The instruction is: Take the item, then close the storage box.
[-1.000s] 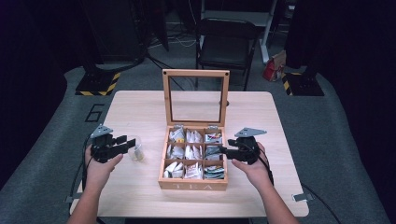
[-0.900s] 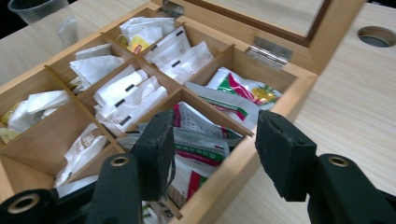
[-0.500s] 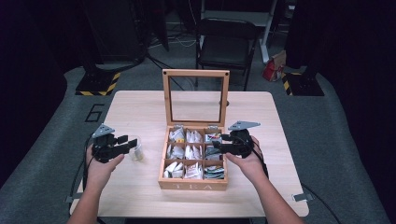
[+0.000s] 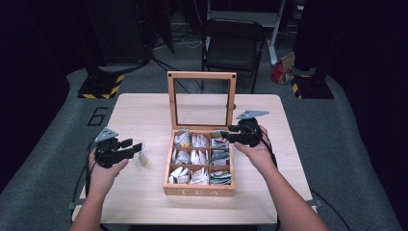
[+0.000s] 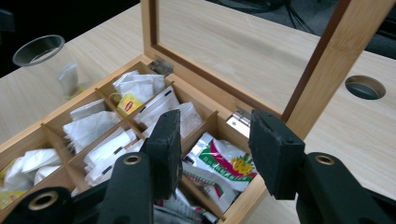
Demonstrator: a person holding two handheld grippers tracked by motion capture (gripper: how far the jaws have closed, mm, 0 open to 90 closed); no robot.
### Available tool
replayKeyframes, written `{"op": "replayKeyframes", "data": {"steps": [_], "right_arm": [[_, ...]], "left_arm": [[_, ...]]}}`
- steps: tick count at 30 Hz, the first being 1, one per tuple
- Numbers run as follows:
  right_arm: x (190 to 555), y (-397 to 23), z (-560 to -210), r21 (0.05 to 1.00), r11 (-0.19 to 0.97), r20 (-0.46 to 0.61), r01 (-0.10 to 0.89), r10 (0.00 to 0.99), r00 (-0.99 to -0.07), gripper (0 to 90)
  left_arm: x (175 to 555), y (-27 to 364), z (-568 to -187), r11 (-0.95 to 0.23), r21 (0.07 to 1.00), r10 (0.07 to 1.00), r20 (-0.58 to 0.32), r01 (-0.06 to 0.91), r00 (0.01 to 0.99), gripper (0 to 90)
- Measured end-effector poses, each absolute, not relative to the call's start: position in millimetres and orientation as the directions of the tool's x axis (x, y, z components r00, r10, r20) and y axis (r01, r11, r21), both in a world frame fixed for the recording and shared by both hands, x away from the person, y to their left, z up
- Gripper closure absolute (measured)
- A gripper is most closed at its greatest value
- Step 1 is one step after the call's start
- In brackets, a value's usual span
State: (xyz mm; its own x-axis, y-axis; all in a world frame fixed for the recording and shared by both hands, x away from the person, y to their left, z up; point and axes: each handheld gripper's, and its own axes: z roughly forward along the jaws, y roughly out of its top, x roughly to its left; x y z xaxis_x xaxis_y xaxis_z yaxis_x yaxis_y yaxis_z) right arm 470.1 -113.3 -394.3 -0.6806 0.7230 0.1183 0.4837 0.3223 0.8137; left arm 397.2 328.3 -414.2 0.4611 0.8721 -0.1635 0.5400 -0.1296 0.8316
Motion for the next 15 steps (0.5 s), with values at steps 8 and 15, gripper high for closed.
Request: {"op": "replayKeyframes", "data": {"steps": [8, 15], "right_arm": [[487.6, -116.4, -389.4, 0.812, 0.312, 0.112, 0.493, 0.746, -0.657, 49.8], [499.8, -116.6, -381.9, 0.809, 0.319, 0.104, 0.494, 0.748, -0.655, 49.0]], "left_arm": [[396.7, 328.1, -412.9, -0.123, 0.834, 0.869, -0.171, 0.537, 0.464, 47.8], [396.7, 327.3, -412.7, -0.124, 0.835, 0.866, -0.172, 0.536, 0.469, 46.1]]}}
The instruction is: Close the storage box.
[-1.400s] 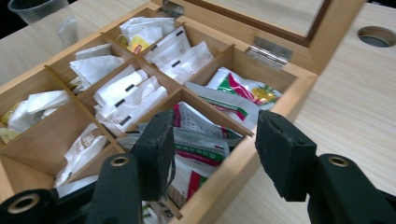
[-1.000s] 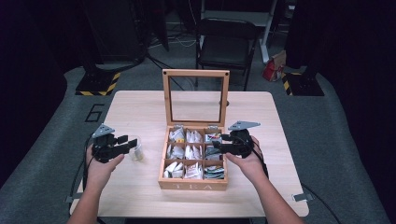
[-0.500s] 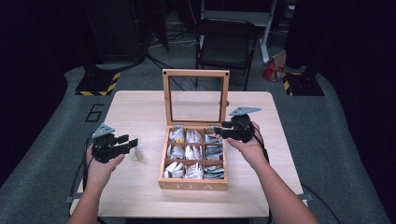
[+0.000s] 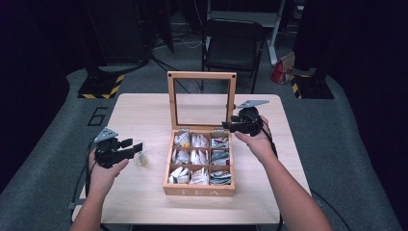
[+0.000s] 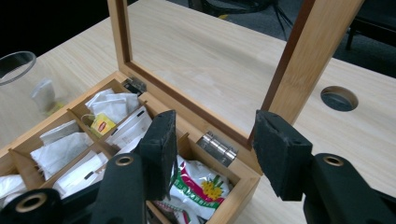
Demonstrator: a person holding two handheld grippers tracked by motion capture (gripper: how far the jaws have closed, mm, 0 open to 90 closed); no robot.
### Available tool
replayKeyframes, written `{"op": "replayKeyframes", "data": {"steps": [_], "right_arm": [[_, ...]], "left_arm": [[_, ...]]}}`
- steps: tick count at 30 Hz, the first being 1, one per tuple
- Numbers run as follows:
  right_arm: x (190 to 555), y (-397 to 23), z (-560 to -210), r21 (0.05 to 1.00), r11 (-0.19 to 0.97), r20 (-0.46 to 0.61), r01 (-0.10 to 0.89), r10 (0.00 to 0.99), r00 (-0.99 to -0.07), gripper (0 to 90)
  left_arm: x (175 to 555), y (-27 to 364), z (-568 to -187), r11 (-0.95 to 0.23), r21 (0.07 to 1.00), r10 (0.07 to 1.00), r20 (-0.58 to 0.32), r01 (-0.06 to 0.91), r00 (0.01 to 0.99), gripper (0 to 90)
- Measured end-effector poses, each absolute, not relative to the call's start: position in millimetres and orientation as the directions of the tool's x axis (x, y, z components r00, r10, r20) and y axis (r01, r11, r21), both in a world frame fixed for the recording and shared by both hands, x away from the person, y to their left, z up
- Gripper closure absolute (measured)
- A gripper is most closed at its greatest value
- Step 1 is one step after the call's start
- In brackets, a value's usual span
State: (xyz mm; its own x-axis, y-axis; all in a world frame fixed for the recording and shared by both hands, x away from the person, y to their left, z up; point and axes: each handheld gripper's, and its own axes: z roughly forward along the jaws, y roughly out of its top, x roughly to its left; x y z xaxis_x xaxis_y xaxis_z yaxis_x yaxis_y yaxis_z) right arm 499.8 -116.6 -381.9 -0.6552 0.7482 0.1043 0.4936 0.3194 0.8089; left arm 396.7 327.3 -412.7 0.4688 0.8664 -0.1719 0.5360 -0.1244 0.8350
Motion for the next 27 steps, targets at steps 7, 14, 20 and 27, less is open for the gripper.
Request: {"op": "replayKeyframes", "data": {"steps": [7, 14, 20, 27], "right_arm": [[508.8, -119.4, -371.5, 0.82, 0.309, 0.084, 0.482, 0.767, -0.636, 48.1], [518.8, -125.1, -369.7, 0.827, 0.285, 0.086, 0.485, 0.788, -0.609, 47.8], [529.3, -130.8, -376.9, 0.822, 0.267, 0.102, 0.504, 0.8, -0.591, 46.8], [537.3, -133.3, -382.8, 0.821, 0.252, 0.122, 0.513, 0.799, -0.588, 46.5]], "left_arm": [[398.8, 324.4, -412.5, -0.13, 0.833, 0.862, -0.174, 0.538, 0.476, 45.5], [398.9, 321.3, -413.6, -0.14, 0.831, 0.858, -0.17, 0.538, 0.486, 45.8], [398.6, 320.3, -413.8, -0.141, 0.831, 0.855, -0.172, 0.538, 0.49, 46.0], [398.5, 321.5, -414.2, -0.14, 0.83, 0.855, -0.173, 0.539, 0.488, 46.0]]}}
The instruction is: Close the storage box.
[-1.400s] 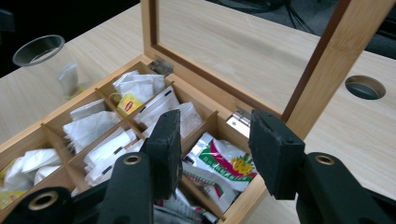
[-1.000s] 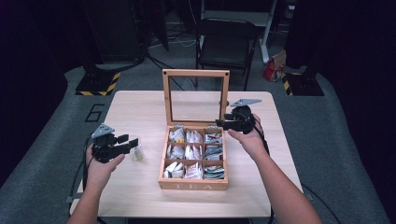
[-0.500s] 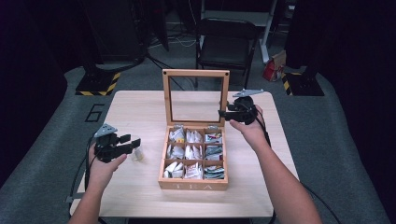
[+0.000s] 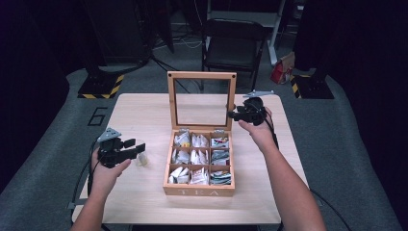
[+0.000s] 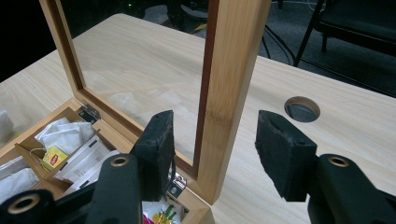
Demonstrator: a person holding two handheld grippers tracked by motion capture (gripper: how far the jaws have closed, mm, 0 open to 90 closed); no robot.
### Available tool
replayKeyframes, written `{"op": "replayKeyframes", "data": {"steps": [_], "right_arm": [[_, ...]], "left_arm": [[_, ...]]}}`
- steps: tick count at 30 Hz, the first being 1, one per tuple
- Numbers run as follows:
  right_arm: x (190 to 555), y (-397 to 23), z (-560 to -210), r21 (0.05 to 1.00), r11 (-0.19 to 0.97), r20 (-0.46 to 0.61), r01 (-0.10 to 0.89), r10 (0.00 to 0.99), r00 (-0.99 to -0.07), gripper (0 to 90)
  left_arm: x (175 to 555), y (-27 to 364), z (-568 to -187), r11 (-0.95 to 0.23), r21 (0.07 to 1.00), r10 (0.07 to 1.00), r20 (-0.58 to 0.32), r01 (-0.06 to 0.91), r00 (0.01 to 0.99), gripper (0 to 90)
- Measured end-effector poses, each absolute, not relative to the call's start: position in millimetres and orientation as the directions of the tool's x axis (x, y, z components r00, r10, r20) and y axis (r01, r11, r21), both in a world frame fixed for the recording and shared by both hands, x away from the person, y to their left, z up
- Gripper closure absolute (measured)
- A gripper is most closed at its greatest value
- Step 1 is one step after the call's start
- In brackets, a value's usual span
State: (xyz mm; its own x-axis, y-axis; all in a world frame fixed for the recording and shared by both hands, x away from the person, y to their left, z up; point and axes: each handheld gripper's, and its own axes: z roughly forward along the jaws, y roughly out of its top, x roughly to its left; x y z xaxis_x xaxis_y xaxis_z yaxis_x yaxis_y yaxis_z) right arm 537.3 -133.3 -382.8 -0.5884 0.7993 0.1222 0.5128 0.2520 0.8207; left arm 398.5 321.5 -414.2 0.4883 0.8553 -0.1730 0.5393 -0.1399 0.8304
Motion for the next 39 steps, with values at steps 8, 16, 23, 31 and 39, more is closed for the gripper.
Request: {"op": "replayKeyframes", "data": {"steps": [8, 16, 23, 31, 39], "right_arm": [[544.2, -129.4, -389.5, 0.818, 0.267, 0.113, 0.509, 0.794, -0.598, 46.5], [547.2, -129.4, -393.6, 0.817, 0.265, 0.117, 0.512, 0.793, -0.598, 46.5], [552.3, -128.2, -398.9, 0.811, 0.272, 0.123, 0.518, 0.786, -0.606, 46.5], [554.8, -123.3, -403.0, 0.81, 0.271, 0.134, 0.52, 0.778, -0.614, 46.6], [555.9, -119.3, -404.6, 0.811, 0.285, 0.132, 0.512, 0.763, -0.633, 47.3]], "left_arm": [[395.0, 321.6, -414.1, -0.137, 0.833, 0.857, -0.173, 0.536, 0.486, 46.0], [389.6, 325.7, -413.8, -0.131, 0.834, 0.86, -0.174, 0.536, 0.479, 46.0], [385.9, 329.8, -415.0, -0.123, 0.833, 0.869, -0.173, 0.54, 0.464, 46.1], [382.4, 334.7, -416.5, -0.119, 0.828, 0.876, -0.172, 0.548, 0.45, 46.0], [380.2, 338.5, -417.7, -0.11, 0.825, 0.882, -0.176, 0.554, 0.437, 46.0]]}}
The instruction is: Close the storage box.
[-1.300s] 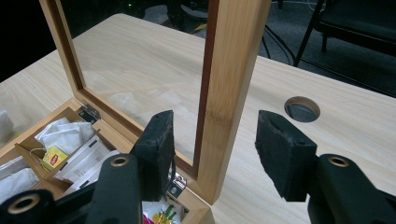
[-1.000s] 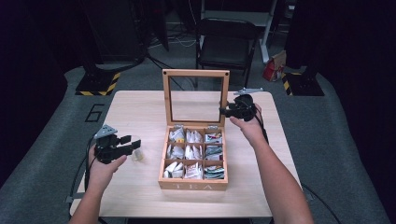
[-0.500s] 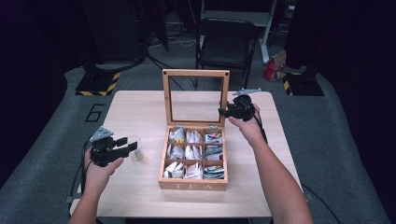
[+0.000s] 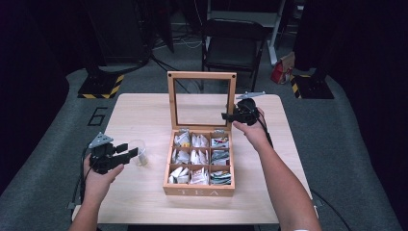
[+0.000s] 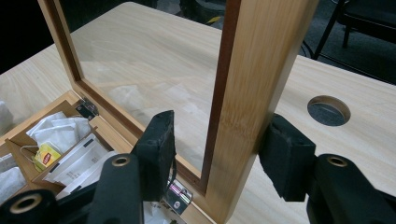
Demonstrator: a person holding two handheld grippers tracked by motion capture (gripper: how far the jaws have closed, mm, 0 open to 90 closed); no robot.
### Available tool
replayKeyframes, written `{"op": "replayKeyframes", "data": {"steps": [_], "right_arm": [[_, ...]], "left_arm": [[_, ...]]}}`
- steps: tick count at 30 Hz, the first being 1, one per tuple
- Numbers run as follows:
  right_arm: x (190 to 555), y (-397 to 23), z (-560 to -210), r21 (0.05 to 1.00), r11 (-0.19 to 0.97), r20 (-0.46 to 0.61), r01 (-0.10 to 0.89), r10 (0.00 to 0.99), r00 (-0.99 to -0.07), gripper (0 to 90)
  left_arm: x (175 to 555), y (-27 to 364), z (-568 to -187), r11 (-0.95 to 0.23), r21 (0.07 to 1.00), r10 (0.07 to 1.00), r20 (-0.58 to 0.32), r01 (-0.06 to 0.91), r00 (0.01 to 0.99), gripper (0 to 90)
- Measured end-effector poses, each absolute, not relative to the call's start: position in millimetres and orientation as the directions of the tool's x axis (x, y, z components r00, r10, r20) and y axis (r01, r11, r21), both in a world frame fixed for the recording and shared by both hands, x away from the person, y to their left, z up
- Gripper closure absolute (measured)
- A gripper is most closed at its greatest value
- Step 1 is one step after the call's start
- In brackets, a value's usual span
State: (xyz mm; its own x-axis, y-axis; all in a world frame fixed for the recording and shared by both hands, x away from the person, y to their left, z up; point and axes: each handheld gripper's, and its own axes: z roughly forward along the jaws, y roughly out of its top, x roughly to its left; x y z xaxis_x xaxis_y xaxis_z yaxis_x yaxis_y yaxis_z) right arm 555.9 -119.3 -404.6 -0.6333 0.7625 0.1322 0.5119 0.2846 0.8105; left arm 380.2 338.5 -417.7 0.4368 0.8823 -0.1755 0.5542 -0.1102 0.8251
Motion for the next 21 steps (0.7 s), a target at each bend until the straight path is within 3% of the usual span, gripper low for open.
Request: {"op": "replayKeyframes", "data": {"steps": [16, 21], "right_arm": [[552.6, -122.3, -400.7, 0.806, 0.265, 0.158, 0.53, 0.766, -0.623, 54.0], [551.4, -126.4, -400.3, 0.808, 0.258, 0.161, 0.529, 0.768, -0.621, 63.8]], "left_arm": [[380.8, 336.9, -418.8, -0.112, 0.826, 0.883, -0.172, 0.553, 0.437, 46.1], [380.5, 337.0, -418.1, -0.117, 0.822, 0.881, -0.174, 0.558, 0.44, 46.1]]}}
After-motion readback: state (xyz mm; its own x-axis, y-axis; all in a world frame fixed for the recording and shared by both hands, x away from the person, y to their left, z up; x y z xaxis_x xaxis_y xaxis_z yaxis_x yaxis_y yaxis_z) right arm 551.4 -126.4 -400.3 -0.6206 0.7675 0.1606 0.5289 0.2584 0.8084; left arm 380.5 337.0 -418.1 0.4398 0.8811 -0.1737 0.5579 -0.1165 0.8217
